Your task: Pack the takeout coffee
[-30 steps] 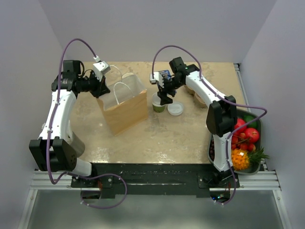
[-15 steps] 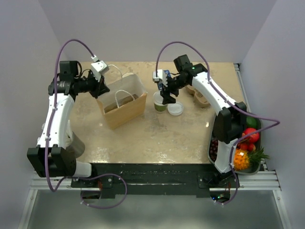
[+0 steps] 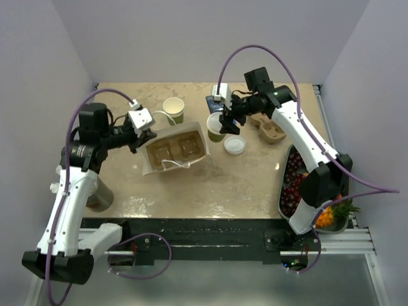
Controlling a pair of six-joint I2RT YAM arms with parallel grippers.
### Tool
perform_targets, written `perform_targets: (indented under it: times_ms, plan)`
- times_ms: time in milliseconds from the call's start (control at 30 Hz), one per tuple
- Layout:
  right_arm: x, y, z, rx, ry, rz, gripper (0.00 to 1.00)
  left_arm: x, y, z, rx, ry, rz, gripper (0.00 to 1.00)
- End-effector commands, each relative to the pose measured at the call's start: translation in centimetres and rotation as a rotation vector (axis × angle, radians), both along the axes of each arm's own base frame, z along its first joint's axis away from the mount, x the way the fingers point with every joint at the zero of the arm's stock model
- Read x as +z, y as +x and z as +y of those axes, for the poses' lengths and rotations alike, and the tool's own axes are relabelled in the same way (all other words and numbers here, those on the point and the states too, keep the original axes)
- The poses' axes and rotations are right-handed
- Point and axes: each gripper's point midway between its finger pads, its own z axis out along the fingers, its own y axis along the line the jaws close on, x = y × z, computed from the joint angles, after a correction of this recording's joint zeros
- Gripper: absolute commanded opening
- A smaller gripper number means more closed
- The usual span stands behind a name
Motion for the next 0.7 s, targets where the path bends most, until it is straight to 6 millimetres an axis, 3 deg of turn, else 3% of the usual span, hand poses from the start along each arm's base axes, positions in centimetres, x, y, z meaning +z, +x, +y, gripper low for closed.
perform_targets:
  times_ms: [0,67,300,467,667]
  plan:
    - [4.8,-0.9,-0.4,-0.073,0.080,-0.098,0.01,0.9,-2.2,-0.7,-0.028,0.005,-0.108,0.00]
    - [4.3,-1.1,-0.7,-0.092,0.078,-0.083,0.00,0.2,-2.7,-0.4,-0.013,0.021,-0.115,0.00]
    - [3.4,-1.2,-0.7,-0.137,0.090,-0.033,0.00,1.6,-6.1,-1.2,-0.118,0.091,-0.282,0.00]
    - [3.1,-0.8,-0.8,-0.165,0.090,-0.034,0.00,-0.5,-8.3,-0.9,-0.216,0.225,-0.392,0.00]
    - [3.1,-0.2,-0.5,-0.190,0.100,-0.025,0.00,-3.6,-9.0,-0.7,-0.256,0.269,-0.321,0.00]
